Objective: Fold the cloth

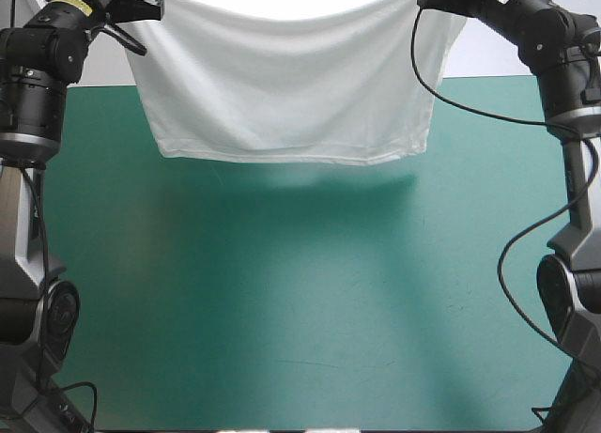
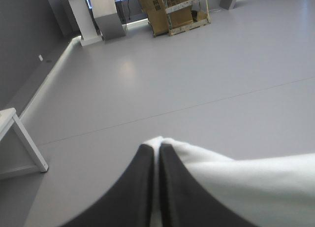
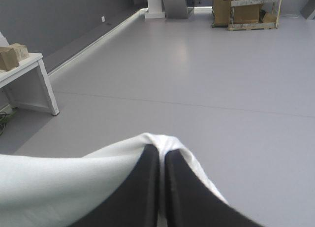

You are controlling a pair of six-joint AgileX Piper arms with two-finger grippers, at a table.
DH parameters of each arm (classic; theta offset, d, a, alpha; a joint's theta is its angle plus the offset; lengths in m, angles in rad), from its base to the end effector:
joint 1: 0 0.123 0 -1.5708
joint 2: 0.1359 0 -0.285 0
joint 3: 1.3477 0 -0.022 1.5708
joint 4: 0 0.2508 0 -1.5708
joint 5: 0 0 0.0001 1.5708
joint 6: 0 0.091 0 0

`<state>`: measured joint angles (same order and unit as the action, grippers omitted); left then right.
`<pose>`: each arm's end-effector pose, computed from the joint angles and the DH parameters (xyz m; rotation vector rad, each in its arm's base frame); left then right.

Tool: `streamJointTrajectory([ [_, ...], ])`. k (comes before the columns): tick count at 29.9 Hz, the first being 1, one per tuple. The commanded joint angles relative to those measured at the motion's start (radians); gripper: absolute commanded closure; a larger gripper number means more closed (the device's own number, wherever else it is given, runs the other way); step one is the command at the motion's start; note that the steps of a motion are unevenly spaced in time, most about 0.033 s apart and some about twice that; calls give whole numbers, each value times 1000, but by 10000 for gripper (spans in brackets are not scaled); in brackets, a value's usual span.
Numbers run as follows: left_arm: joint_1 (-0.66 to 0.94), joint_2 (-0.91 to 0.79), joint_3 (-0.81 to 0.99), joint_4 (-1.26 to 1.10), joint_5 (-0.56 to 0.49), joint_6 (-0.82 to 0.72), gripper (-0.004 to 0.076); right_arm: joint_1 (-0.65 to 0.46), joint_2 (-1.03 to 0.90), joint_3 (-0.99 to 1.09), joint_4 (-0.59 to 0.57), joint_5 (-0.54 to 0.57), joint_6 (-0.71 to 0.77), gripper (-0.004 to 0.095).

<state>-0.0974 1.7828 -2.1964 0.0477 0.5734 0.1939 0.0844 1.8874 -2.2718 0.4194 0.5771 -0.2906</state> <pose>0.3957 -0.0363 0.5240 0.2517 1.6250 0.1256 0.4233 0.0561 0.5070 -0.1864 1.6318 0.2990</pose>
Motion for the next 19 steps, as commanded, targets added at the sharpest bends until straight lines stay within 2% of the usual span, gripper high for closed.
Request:
streamJointTrajectory([
  [1,-2,12,-50,50,-129,3,703,-2,21,-155,24,-82,-14,926],
  [5,-2,64,-61,53,-46,3,703,-2,70,-211,19,43,-14,926],
  [8,-2,75,-61,53,64,3,703,-2,75,-198,-15,214,-7,926],
  [11,-2,76,-61,53,208,3,703,-2,75,-198,-68,392,35,925],
  [14,-2,76,-61,53,413,17,705,-2,75,-198,-125,594,100,925],
  [16,-2,77,-58,50,534,55,705,-2,65,-173,-144,604,185,925],
  [18,-2,77,-38,42,685,75,705,-2,37,-118,-140,604,198,925],
  [19,-2,75,-16,32,718,81,705,0,22,-89,-140,604,198,925],
])
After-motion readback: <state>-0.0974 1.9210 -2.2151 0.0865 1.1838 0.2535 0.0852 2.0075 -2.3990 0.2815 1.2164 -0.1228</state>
